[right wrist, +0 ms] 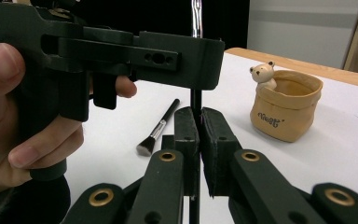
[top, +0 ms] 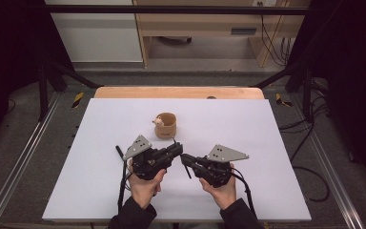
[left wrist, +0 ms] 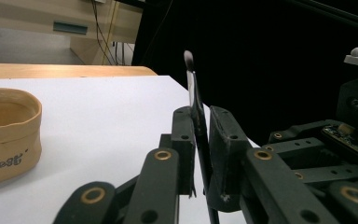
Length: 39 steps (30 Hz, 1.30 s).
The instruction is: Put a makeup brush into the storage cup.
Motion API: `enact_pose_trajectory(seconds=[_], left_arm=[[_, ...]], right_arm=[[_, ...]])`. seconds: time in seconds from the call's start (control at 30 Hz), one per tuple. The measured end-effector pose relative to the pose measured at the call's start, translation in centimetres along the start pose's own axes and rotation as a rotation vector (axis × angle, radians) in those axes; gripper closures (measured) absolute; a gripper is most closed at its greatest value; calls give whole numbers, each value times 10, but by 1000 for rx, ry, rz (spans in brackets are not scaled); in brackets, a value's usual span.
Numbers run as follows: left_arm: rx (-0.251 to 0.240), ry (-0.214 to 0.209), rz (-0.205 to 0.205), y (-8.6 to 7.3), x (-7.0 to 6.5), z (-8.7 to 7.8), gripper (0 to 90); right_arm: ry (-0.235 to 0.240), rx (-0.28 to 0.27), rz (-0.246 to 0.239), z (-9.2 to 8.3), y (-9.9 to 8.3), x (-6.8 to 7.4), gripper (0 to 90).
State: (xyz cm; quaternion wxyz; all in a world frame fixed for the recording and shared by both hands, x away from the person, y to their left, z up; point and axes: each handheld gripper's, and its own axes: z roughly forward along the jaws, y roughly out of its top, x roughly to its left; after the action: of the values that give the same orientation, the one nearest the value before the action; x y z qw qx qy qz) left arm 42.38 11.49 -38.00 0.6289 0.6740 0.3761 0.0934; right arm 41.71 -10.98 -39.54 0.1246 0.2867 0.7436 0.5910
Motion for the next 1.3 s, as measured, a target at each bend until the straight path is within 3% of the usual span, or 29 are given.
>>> enact_pose_trajectory(seconds=[0.2, 0.53, 0.8, 1.3], left_arm=[[-3, -26, -12, 0, -1, 0, 841], [-5, -26, 18, 0, -3, -2, 845], [-1, 18, 82, 3, -1, -6, 844], [-8, 96, 135, 11, 14, -28, 842]], right_arm=[[2, 0, -2, 1, 0, 1, 857], [7, -3, -7, 2, 0, 2, 842], [0, -9, -5, 2, 0, 1, 691], [-94, 16, 19, 1, -1, -14, 358]])
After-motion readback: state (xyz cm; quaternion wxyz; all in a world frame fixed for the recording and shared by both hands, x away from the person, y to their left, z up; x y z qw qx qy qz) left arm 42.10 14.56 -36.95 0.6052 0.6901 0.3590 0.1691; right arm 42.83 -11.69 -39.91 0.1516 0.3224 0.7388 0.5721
